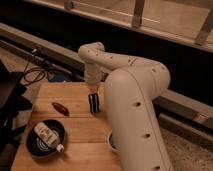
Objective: Knock the eraser over
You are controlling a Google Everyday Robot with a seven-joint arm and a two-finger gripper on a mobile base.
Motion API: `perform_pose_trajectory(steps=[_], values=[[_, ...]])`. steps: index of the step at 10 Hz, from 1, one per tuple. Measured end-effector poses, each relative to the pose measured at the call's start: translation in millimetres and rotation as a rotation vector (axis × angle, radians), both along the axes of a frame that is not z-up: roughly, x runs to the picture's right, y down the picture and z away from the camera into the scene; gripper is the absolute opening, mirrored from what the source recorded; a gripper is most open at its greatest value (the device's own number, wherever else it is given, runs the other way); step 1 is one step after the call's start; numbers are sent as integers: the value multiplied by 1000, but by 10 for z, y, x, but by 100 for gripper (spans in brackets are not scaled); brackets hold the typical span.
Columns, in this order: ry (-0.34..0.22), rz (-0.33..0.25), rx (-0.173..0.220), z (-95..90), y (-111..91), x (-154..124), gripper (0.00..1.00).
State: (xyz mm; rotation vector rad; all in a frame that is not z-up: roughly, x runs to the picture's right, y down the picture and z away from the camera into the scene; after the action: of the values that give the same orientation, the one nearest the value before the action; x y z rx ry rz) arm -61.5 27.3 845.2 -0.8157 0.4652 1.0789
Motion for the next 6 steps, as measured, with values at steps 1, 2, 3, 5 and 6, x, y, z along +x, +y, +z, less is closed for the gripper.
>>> perform_pose_trajectory(steps=[1, 2, 3, 5, 6], values=[[0, 1, -1, -4, 0, 2, 5], [1, 2, -3, -2, 3, 5, 5], [9, 7, -31, 1, 59, 12, 5], [28, 17, -81, -64, 240, 42, 5], [43, 32, -113, -161, 358, 116, 5]])
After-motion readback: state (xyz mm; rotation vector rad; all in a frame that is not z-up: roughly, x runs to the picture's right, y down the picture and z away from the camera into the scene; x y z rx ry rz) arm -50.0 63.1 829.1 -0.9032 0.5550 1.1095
